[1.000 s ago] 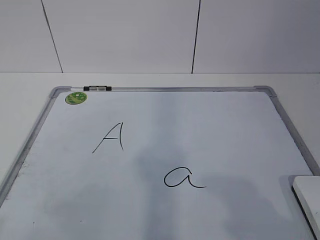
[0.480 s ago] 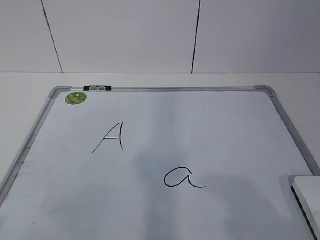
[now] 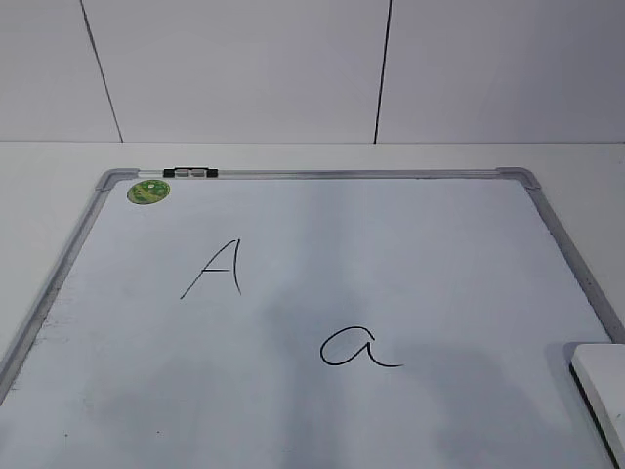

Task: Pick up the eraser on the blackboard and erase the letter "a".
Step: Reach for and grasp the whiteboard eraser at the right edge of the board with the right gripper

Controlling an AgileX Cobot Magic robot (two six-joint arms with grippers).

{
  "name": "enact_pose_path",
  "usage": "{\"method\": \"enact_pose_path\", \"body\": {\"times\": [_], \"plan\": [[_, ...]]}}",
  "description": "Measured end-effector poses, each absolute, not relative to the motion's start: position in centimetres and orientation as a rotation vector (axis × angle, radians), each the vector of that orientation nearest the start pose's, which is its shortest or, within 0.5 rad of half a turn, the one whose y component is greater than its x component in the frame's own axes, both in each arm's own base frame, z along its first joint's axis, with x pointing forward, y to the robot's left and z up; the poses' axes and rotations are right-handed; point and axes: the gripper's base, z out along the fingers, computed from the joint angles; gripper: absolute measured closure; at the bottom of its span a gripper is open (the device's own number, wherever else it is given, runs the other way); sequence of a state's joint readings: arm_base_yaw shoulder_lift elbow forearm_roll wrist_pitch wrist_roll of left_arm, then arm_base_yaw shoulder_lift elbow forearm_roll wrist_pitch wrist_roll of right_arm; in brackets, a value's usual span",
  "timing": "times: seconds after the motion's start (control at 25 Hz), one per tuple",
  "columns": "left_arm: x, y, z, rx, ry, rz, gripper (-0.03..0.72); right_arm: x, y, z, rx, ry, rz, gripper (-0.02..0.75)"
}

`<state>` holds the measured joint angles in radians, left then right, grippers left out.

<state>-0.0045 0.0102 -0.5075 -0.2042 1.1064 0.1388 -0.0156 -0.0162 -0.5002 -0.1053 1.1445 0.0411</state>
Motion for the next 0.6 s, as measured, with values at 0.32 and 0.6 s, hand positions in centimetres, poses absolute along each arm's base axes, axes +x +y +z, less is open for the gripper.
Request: {"method": "enact_pose_path", "body": {"times": [0.32,0.6], "plan": [[-0.7,-1.6,27.7,0.164,2.073,-0.164,0.454,-1.7,-0.3,27.8,0.050,2.123,-0.047,0.164],[-0.7,-1.7,27.7,0.164,2.073,-0.165,0.453,1.0,-0.3,28.1,0.021,2.339,-0.048,0.164]]}}
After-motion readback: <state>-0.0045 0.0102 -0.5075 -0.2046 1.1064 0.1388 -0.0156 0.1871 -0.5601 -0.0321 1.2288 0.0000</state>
